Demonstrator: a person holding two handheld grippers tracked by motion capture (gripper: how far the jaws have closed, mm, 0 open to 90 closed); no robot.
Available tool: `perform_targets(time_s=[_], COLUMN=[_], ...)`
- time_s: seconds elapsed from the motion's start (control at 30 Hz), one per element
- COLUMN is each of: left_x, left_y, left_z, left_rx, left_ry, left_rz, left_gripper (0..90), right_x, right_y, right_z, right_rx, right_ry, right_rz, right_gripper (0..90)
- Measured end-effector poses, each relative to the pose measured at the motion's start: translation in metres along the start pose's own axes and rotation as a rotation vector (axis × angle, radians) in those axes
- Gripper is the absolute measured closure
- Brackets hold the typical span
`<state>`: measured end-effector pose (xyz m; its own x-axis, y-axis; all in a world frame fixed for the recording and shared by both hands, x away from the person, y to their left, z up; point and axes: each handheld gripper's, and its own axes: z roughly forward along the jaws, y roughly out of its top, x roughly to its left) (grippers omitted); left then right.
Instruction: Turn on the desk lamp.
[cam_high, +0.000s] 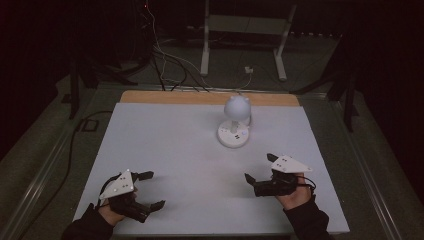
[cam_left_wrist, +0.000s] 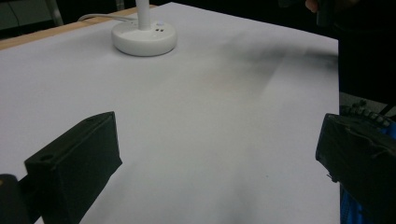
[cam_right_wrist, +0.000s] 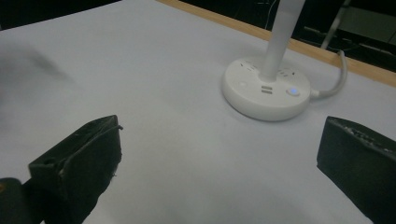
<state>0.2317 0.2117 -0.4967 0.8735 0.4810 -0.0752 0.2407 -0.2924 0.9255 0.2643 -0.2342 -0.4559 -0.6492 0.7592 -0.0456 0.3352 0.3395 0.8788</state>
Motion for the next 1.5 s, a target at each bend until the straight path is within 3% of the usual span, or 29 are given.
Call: perform_targets(time_s=[0.43, 0.93, 1.5], left_x=[-0.001, -0.001, -0.001], left_y=[0.000, 0.000, 0.001], left_z=[0.000, 0.000, -0.001], left_rx=[0.001, -0.004, -0.006], left_ry=[-0.004, -0.007, -0.010], left_rz=[0.001, -0.004, -0.004], left_gripper=[0.3, 0.3, 0.3], right_x=[-0.001, 0.004, 0.008], right_y=[0.018, 0.028, 0.039], right_z=[0.010, 0.036, 0.068], right_rx=[-0.021, 0.012, -0.005], right_ry=[0.001, 0.023, 0.008], right_rz=[-0.011, -0.021, -0.012], right_gripper=[0.0, 0.7, 0.0])
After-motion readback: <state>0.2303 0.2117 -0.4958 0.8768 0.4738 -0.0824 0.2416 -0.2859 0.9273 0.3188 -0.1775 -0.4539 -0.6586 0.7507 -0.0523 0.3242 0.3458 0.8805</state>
